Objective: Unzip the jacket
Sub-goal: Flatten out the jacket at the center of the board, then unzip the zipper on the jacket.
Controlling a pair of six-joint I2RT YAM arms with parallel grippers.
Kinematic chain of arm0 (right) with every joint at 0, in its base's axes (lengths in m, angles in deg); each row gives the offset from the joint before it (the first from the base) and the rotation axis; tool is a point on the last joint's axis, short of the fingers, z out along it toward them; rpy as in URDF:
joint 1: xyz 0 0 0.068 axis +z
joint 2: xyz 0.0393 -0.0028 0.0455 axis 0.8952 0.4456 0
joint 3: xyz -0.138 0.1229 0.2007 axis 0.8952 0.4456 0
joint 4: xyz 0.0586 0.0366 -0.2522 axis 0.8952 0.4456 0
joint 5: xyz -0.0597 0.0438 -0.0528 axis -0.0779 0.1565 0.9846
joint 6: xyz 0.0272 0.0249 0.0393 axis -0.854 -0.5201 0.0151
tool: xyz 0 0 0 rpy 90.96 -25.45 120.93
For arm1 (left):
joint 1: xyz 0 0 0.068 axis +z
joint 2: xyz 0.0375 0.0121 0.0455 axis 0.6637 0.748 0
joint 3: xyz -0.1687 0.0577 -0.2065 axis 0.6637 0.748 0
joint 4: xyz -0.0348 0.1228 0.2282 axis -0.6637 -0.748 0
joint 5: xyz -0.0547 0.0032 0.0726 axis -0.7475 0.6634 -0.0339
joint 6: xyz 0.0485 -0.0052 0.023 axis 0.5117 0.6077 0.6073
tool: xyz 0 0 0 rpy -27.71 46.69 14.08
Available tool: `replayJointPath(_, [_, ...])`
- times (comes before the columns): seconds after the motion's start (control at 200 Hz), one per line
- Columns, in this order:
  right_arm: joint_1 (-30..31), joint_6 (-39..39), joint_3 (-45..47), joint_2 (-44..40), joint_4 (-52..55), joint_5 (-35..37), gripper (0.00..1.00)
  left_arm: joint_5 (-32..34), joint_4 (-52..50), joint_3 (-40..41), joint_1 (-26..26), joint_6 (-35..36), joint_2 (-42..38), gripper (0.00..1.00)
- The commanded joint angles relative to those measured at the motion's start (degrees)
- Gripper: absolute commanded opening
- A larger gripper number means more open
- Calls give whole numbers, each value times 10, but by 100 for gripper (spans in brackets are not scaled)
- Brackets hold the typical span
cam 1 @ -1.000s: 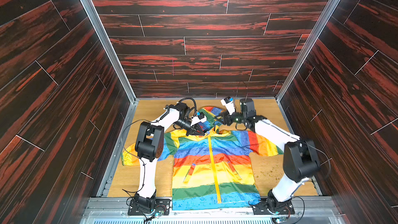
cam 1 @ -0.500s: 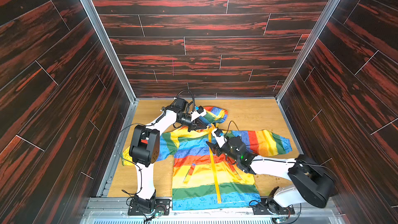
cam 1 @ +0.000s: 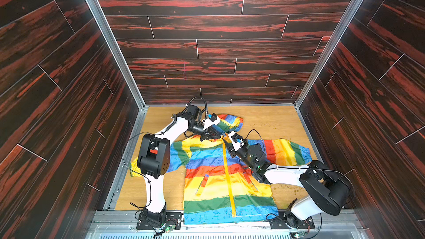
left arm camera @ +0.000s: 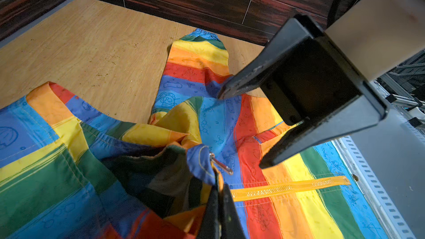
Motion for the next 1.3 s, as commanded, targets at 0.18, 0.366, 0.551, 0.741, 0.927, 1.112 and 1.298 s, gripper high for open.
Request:
replayJointPath(0.18, [0,19,-35,19,59,-79,27,-34,-24,-15,0,18,-31,0])
replayJointPath(0.366, [-2,24,-50,34,73,-69,33,-32,-34,-17,0,26,-31,0])
replayJointPath(0.551, [-9,18,-54,38,87,-60,32,-32,-36,-18,0,26,-31,0])
replayJointPath(0.741, [-17,22,-48,33,91,-49,30,-33,-38,-18,0,26,-31,0])
replayJointPath(0.927, [-21,28,-58,37,102,-46,27,-33,-39,-20,0,26,-29,0])
replayJointPath(1.112, [-21,32,-66,40,110,-51,23,-31,-40,-20,0,27,-29,0])
replayJointPath(1.298, [-21,33,-67,36,112,-51,23,-32,-42,-21,0,27,-26,0])
